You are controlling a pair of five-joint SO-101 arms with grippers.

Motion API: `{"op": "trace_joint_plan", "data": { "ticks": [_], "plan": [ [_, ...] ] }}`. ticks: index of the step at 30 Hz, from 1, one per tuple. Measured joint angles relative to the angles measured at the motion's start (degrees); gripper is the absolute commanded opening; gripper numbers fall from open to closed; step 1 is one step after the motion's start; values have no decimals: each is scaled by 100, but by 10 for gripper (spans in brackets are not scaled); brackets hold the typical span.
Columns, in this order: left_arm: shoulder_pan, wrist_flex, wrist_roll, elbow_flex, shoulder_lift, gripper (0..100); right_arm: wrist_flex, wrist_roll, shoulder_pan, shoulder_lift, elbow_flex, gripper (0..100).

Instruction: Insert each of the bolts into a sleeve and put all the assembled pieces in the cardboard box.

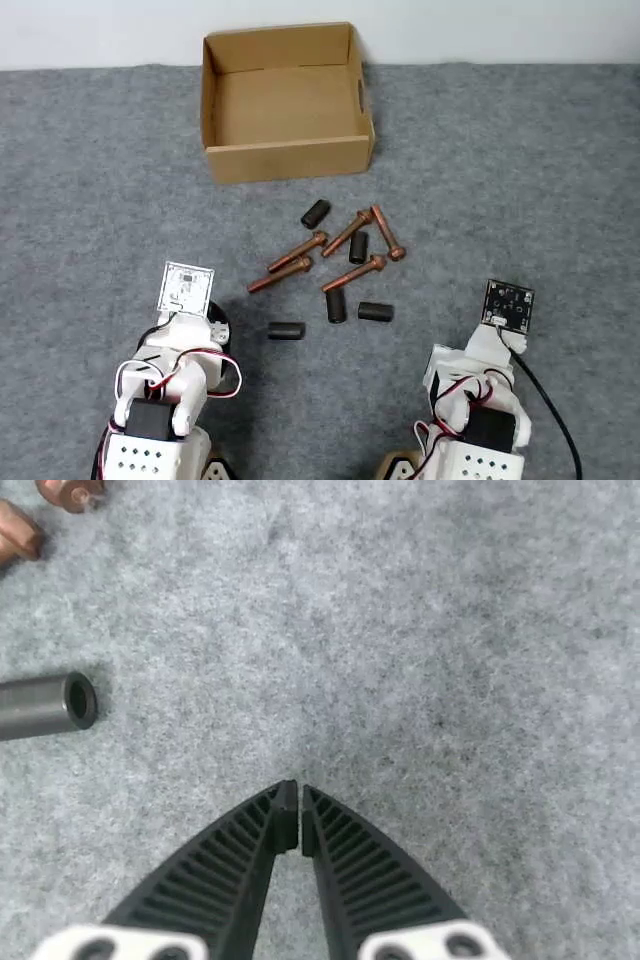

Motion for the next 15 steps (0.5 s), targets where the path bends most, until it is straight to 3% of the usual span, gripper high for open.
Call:
{"op": "trace_joint_plan", "data": {
  "ticks": [7,15],
  "plan": [
    [0,0,0,0,0,6,0,0,0,0,0,11],
    [0,0,0,0,0,6,-105,0,-484,0,-325,10]
  ]
}}
